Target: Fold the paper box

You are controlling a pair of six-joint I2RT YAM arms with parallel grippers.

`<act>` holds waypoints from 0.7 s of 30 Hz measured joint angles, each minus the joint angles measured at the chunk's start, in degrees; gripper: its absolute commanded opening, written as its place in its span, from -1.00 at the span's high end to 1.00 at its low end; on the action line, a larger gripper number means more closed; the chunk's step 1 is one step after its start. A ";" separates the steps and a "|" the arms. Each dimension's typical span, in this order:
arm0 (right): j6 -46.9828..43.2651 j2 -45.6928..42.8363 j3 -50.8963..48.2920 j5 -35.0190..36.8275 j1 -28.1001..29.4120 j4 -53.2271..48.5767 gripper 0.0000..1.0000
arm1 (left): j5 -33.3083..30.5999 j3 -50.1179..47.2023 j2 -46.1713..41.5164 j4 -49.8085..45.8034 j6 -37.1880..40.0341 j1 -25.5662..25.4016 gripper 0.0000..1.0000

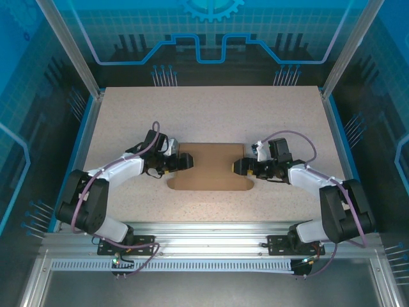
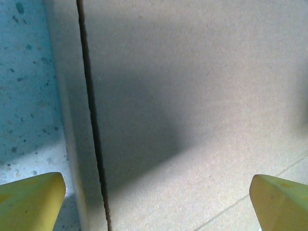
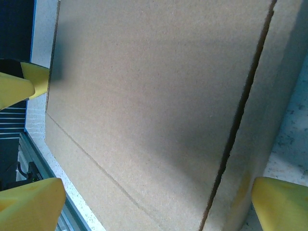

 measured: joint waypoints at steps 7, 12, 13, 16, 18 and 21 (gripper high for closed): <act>0.00 0.76 0.55 -0.28 0.00 1.01 -1.00 | 1.88 0.17 0.46 1.01 0.52 0.35 -0.99; -0.02 0.48 0.57 -0.26 0.00 0.72 -1.00 | 2.47 0.17 -0.20 0.79 0.50 0.42 -0.99; -0.02 0.04 0.61 -0.24 0.00 0.28 -1.00 | 2.69 0.17 -0.81 0.63 0.50 0.42 -0.99; -0.04 -2.29 1.33 -0.24 -0.02 -1.95 -1.00 | 3.32 0.17 -3.43 0.11 0.48 0.59 -0.99; -0.26 -3.63 2.82 -0.28 -0.07 -4.00 -1.00 | 3.89 0.17 -5.29 -0.37 0.35 0.85 -0.99; -0.52 -4.48 5.31 -0.31 -0.17 -6.47 -1.00 | 4.94 0.39 -7.26 -1.36 0.09 1.49 -0.99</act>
